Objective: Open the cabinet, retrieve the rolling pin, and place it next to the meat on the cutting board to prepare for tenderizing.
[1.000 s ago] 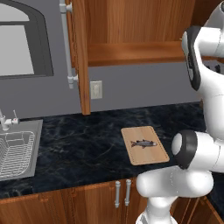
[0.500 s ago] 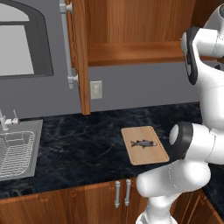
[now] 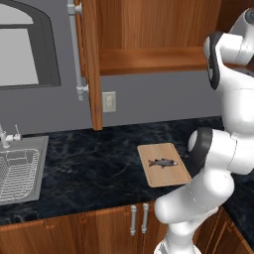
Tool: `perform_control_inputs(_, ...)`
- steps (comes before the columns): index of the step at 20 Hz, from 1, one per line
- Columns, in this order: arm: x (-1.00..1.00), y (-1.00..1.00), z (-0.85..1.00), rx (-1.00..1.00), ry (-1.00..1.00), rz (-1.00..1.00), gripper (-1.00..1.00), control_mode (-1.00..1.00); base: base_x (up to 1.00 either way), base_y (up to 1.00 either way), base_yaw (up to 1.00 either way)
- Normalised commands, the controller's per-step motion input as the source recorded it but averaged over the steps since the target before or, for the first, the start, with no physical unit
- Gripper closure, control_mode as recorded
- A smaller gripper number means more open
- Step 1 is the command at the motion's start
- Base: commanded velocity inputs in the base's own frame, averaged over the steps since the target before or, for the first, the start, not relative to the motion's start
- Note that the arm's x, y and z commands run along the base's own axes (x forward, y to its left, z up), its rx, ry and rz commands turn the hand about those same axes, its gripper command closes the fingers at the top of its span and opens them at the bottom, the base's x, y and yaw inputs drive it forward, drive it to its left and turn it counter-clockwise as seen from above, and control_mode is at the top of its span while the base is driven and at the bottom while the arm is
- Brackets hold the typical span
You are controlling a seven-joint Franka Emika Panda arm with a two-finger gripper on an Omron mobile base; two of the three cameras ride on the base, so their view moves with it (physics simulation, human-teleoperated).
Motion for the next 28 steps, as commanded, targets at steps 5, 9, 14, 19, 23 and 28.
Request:
perform_control_inputs(5, 0.38, -0.2, 0.0, 0.0, 0.03, 0.0, -1.0, -1.0, 0.0, 0.0, 0.0)
perform_control_inputs(9, 0.32, -0.19, -0.02, 0.0, 0.01, 0.0, -1.0, -1.0, 0.0, 0.0, 0.0)
perform_control_inputs(14, 0.3, -0.15, -0.09, 0.01, 0.0, 0.0, -1.0, -1.0, 0.0, 0.0, 0.0)
perform_control_inputs(19, 0.33, -0.13, -0.13, 0.01, 0.02, 0.0, -1.0, -1.0, 0.0, 0.0, 0.0)
perform_control_inputs(23, 0.33, -0.11, -0.13, 0.0, 0.02, 0.0, -1.0, -1.0, 0.0, 0.0, 0.0)
perform_control_inputs(28, 0.32, -0.14, -0.08, 0.0, 0.0, 0.0, -1.0, -1.0, 0.0, 0.0, 0.0)
